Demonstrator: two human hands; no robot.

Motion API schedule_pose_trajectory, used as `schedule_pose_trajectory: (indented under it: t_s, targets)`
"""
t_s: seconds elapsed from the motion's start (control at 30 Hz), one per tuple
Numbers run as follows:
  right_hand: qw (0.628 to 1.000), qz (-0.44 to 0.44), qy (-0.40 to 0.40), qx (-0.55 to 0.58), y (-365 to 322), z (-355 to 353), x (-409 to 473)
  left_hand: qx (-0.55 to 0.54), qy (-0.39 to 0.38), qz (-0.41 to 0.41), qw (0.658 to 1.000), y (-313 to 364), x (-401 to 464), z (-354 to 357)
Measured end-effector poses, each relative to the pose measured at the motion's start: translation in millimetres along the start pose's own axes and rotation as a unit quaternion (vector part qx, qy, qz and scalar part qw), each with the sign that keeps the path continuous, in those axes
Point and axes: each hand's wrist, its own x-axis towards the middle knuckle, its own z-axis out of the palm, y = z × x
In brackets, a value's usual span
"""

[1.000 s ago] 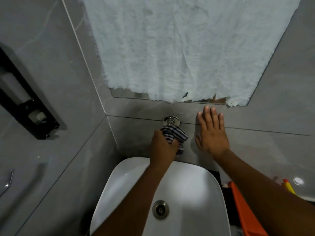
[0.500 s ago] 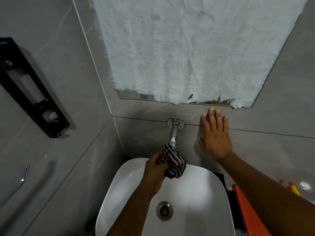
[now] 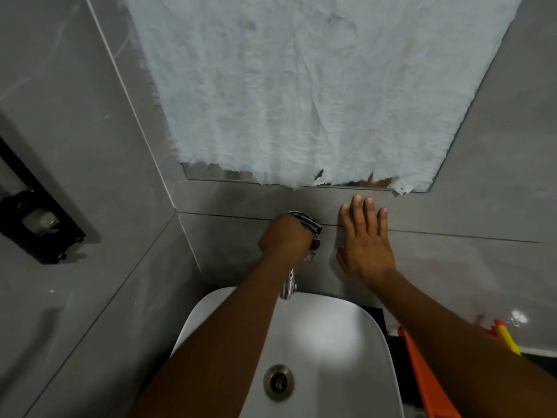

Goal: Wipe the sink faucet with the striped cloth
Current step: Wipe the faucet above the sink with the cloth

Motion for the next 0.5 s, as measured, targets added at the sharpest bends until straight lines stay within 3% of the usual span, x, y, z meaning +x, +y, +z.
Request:
schedule_pose_trajectory:
  t_s: [0.13, 0.2, 0.33, 0.4, 0.47, 0.5]
  targets:
    - [1.0, 0.007, -0.003, -0.007, -1.1, 3.2, 2.6, -0.101, 0.007, -0.011, 0.995, -8.9, 3.7, 0.8]
    - [1.0, 0.011, -0.001, 0.006, -4.5, 1.9, 0.3, -0.094, 0.02, 0.002, 0.995, -15.3, -2.0, 3.8]
    - [1.0, 0.006, 0.001, 0.005, -1.3, 0.7, -0.6, -0.025, 0.0, 0.022, 0.999, -34.4, -32.8, 14.5]
    - [1.0, 0.01, -0.006, 0.006, -1.3, -0.1, 1.2, 0.096, 0.031, 0.032, 0.994, -51.1, -57.5, 25.3]
    - [1.0, 0.012, -0.014, 0.009, -3.7, -1.0, 1.5, 0.223, 0.102, 0.062, 0.968, -64.9, -71.2, 36.4]
    - [1.0, 0.012, -0.019, 0.011, -4.0, -1.4, 1.1, 0.24, 0.088, 0.053, 0.965, -65.3, -70.6, 38.3]
